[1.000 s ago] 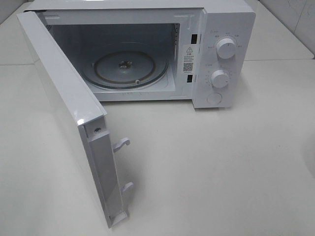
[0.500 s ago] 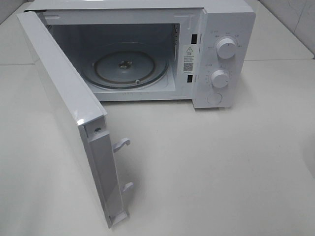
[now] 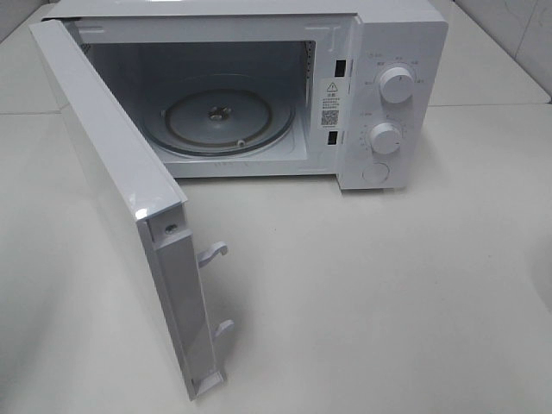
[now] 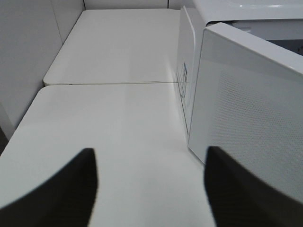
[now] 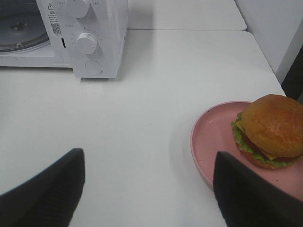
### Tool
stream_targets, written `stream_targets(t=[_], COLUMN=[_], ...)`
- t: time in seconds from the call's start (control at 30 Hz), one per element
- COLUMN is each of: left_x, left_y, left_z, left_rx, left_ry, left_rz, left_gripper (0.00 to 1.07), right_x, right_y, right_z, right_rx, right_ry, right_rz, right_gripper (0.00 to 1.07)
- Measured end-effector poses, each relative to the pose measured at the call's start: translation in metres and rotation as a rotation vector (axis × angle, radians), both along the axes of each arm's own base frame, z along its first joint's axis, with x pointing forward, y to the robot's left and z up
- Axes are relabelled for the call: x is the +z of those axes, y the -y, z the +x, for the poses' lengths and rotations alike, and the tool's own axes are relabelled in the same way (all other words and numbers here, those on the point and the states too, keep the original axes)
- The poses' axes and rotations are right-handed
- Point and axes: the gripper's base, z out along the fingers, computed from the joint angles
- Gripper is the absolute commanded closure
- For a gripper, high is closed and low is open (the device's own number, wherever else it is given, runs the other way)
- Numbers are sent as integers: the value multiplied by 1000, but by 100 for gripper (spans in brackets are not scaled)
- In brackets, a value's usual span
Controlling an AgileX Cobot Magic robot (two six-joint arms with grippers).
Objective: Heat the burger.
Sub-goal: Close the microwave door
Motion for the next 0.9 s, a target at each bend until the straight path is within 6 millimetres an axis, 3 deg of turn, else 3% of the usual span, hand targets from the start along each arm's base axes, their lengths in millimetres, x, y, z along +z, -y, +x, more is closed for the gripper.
stream_targets(t=[0.03,0.1,0.5,0.67,0.9], left_x=[-8,-12,-36,-59,-71], left_y=[0,1,3,5,15], left_z=[7,10,53,64,74], left_rx=[0,0,-8,-25,-135], left_ry=[10,4,82,89,165], left_rz=[-6,-7,-14,-11,-7], left_gripper=[101,107,107,107,107], right_x=[0,0,0,0,0], right_y=[0,0,0,0,0], right_z=[0,0,0,0,0], right_rx=[0,0,0,0,0], right_ry=[0,0,0,0,0], right_rz=[0,0,0,0,0], right_gripper=[33,33,33,33,33])
